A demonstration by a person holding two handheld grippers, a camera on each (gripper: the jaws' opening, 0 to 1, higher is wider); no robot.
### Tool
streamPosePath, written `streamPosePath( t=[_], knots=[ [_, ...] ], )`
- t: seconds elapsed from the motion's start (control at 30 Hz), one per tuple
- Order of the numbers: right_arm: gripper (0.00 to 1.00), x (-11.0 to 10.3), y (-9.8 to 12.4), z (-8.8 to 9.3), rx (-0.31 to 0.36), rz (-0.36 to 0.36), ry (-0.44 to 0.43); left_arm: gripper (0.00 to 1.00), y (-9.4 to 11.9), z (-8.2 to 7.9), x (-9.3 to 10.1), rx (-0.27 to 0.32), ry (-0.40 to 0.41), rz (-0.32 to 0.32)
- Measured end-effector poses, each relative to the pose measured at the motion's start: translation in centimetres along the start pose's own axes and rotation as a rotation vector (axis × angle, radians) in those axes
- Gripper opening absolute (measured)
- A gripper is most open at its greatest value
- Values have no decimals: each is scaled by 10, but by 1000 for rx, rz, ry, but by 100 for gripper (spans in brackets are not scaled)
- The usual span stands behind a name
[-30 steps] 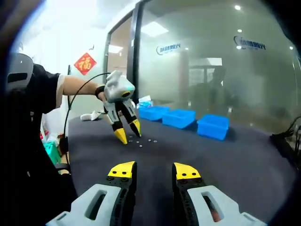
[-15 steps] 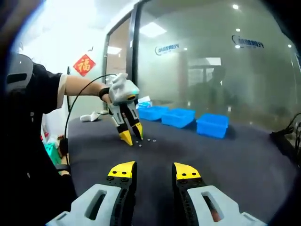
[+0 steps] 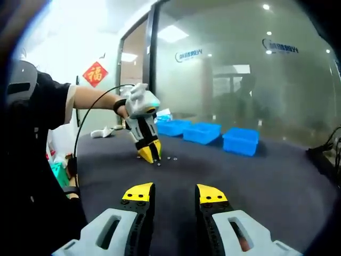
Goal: Sort the screws, nuts, and washers into the corresponding bins
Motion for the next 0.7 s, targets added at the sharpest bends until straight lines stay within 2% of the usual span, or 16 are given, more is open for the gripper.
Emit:
streamPosePath(
  t=[0.13,0.23,0.7],
  knots=[
    [27,0,0,0,-2,1,1,12,0,0,0,-6,-5,-7],
    [27,0,-1,-1,0,3,2,6,-1,-1,1,-7,-18,-15],
    [27,-1,-3,-3,0,-3,4,5,3,0,3,36,1,-27]
  ],
)
Point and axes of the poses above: the point that each gripper's makers call its tool centre point, and the gripper's own axes: y roughly backward along the fingers, x roughly to its right, z roughly out of its underside, the point moved 3 cm from there along y, roughly backward along the fingers, and after that the axes turned 2 degrees about y, right-handed, at the moved point
